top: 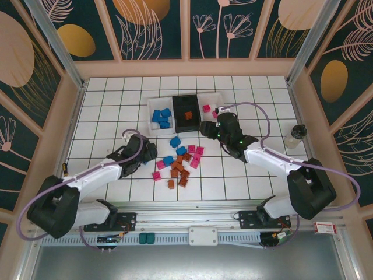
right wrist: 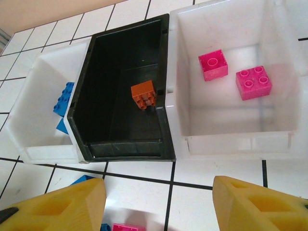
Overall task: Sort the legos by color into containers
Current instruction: Pick up the lego from the bottom-left of the table.
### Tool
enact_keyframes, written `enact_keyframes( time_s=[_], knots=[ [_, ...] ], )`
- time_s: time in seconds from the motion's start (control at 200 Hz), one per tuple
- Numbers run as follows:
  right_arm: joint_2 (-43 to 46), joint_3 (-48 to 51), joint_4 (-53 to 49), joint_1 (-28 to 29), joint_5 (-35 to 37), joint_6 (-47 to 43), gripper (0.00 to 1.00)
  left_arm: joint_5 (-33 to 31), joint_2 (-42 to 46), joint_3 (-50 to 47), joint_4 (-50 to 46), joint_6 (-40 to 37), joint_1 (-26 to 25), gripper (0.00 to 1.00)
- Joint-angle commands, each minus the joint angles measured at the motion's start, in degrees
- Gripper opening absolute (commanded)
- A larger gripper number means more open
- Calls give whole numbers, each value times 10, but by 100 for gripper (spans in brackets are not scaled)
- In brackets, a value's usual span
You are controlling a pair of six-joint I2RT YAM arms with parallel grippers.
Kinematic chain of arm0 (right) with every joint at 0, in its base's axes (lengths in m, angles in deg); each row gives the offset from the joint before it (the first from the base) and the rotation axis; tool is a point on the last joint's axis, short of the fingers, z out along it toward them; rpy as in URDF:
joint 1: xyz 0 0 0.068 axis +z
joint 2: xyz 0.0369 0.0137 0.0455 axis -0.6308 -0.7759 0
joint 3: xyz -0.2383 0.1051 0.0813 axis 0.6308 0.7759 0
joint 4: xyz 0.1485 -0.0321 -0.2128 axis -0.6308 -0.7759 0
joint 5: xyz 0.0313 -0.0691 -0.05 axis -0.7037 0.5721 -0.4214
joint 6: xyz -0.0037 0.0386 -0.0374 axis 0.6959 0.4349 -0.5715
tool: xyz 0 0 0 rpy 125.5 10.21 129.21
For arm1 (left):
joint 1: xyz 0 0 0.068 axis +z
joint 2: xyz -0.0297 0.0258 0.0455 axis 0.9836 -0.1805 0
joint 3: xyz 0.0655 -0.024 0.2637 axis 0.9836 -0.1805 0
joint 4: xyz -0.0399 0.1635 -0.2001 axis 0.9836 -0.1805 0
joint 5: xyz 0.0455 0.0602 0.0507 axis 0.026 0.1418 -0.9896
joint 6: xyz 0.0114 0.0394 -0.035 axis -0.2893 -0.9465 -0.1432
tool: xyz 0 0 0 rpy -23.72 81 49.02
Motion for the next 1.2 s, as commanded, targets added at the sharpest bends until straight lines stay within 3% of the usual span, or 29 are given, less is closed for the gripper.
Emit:
enact_keyframes(
  time_s=[0.0, 0.185, 0.28, 0.49, 0.871, 1.036, 1.196],
  knots=[
    [14, 5, 16, -5, -3, 9, 61, -24, -44, 8, -27, -12, -9, 94],
    [15, 4, 15, -6, -5, 10, 61, -32, -82, -2, -2, -9, -15, 91],
    [15, 4, 17, -7, -6, 11, 61, -25, -104, 7, 9, -13, -18, 80],
    [21, 6, 17, -9, -6, 12, 61, -15, -135, 13, 26, -12, -21, 68],
    [26, 13, 22, -19, -10, 12, 61, 8, -87, 17, 10, 0, -30, 45],
    [38, 23, 23, -20, -12, 15, 61, -6, -57, 89, -29, -14, -29, 44],
    [48, 39, 23, -20, -15, 20, 61, -30, -110, 212, -42, -43, -13, 42]
  ],
)
